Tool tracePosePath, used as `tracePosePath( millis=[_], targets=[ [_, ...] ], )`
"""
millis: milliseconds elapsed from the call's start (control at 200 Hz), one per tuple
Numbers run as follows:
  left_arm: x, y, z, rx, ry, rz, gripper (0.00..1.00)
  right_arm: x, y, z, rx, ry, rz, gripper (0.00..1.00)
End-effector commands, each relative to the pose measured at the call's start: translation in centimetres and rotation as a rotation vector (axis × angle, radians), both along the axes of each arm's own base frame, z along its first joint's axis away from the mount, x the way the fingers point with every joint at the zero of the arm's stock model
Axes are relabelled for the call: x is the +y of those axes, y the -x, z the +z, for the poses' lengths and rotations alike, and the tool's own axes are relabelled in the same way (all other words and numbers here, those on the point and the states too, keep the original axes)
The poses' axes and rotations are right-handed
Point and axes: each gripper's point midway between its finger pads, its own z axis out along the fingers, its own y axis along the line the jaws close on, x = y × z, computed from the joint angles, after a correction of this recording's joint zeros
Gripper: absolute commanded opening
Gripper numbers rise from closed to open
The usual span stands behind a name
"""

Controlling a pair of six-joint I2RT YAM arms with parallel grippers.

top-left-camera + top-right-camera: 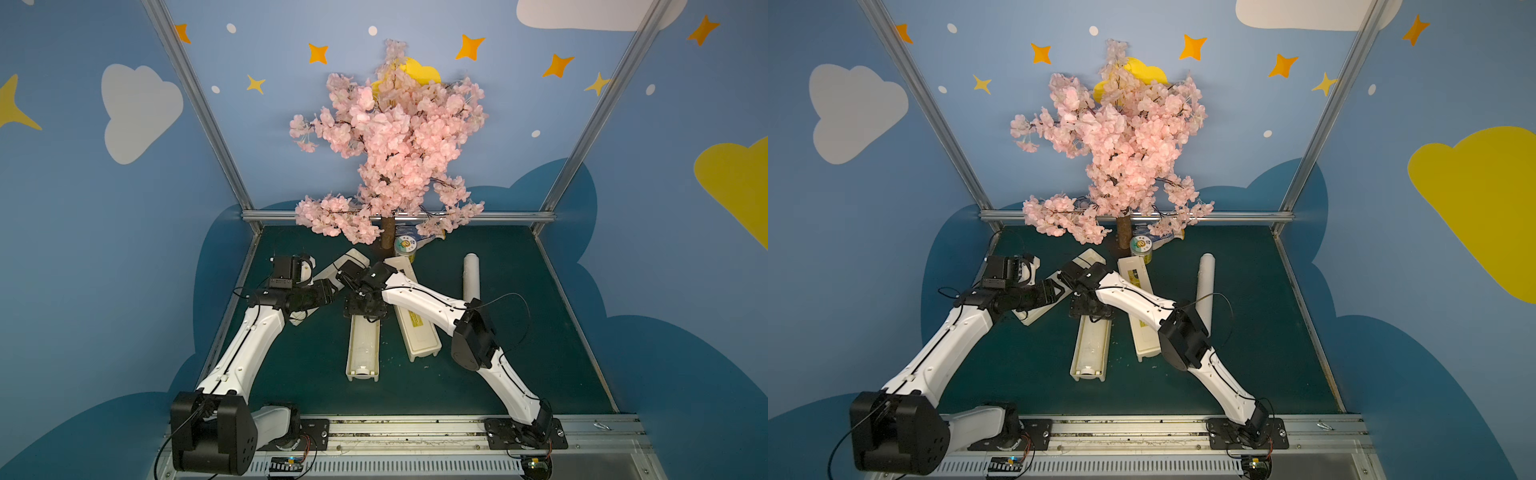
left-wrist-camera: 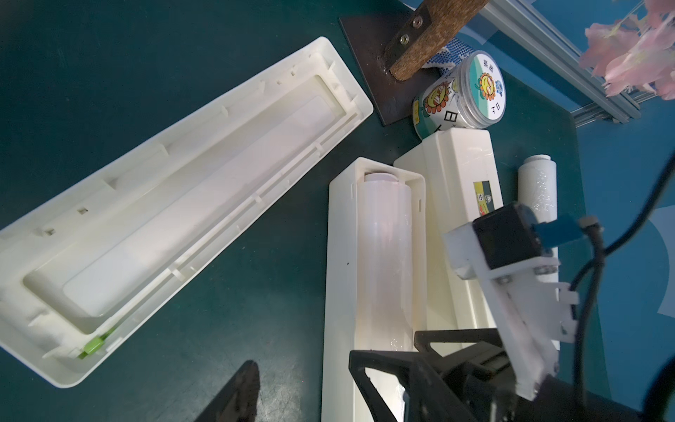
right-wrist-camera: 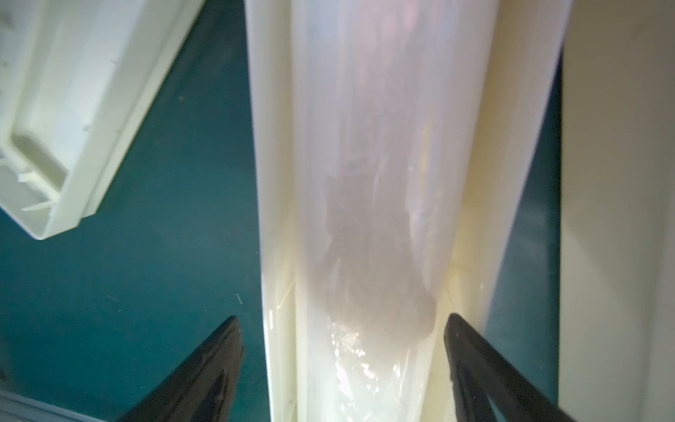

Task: Put plastic wrap rolls into dispensers
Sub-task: Place the plastic wrap into the plastic wrap cutting box, then pick up the lid from the center of the board.

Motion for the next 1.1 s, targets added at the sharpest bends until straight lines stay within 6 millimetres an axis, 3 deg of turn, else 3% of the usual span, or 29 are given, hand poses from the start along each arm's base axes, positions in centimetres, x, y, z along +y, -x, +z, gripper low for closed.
tracePosePath(
  millis=[0, 210, 380, 526, 676, 921, 1091],
  targets=[
    [-0.3, 0.1, -0.2, 0.009, 0.012, -0.009, 0.66, -0.1, -0.3, 2.7, -0.032, -0.035, 0.000, 0.86],
    [-0.2, 0.1, -0.3, 0.006, 0.004, -0.010, 0.66, -0.5, -0.7, 4.1, -0.079, -0.035, 0.014, 0.86],
    [0.0, -0.2, -0.7, -0.013, -0.047, -0.056, 0.67, -0.6, -1.5, 7.3, -0.188, -0.056, 0.118, 0.86],
    [-1.0, -0.9, -1.7, -0.019, -0.083, -0.213, 0.67, -3.1, -2.9, 9.4, -0.286, -0.002, 0.127, 0.90],
    [-0.4, -2.4, -3.6, 0.016, -0.189, -0.301, 0.67, -5.8, -4.8, 11.2, -0.360, -0.014, 0.204, 0.94],
    [-0.7, -5.2, -7.6, 0.150, -0.252, -0.476, 0.63, -11.4, -7.9, 11.9, -0.418, -0.073, 0.297, 0.94],
    [1.1, -6.7, -10.4, 0.254, -0.399, -0.496, 0.61, -13.9, -9.2, 12.6, -0.472, -0.124, 0.348, 0.94]
  ],
)
